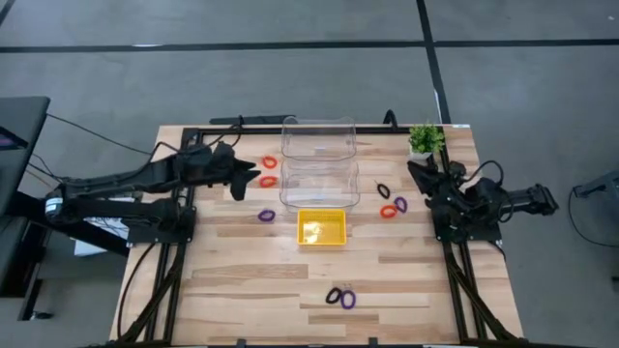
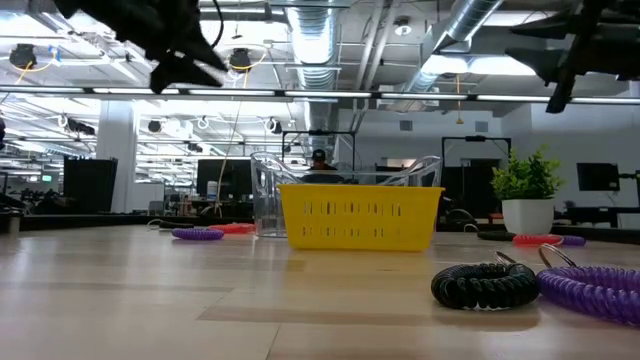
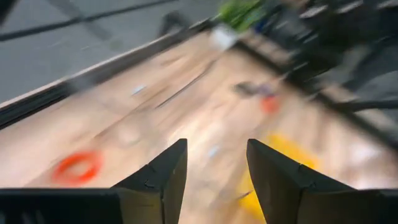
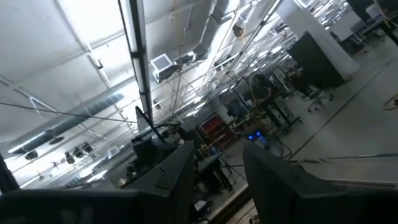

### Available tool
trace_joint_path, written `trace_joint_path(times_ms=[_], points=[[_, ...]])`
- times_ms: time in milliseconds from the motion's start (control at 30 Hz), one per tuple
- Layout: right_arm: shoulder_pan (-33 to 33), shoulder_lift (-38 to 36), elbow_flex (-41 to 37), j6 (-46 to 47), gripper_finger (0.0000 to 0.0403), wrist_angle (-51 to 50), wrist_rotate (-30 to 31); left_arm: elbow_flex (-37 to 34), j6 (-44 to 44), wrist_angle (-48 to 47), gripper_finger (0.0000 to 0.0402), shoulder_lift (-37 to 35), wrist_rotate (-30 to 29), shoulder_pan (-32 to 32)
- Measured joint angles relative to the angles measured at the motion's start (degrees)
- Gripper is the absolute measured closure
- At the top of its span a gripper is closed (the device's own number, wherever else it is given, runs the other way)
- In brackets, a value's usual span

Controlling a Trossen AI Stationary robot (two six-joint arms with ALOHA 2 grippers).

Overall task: Sort spring keychains
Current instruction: Put the top left black spring keychain into the top transparent bin

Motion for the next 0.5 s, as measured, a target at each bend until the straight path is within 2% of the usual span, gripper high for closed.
trace_joint_path(times_ms=[100, 267, 400, 500], points=[[-1.0, 0.0, 0.0, 1.6, 0.0273, -0.8, -0.1, 1.7, -2.0, -9.5, 0.0238, 0.7, -4.5, 0.7], [-1.5, 0.0, 0.0, 2.3, 0.0273, -2.3, -0.3, 1.9, -6.7, -12.9, 0.0238, 4.1, -6.3, 2.8], [-1.6, 0.0, 0.0, 2.3, 0.0273, -3.2, -0.2, 1.9, -10.4, -15.3, 0.0238, 10.9, -6.1, 4.8], [-1.6, 0.0, 0.0, 2.3, 0.0273, -3.2, -0.2, 1.9, -11.5, -16.3, 0.0238, 17.3, -2.6, 6.2]])
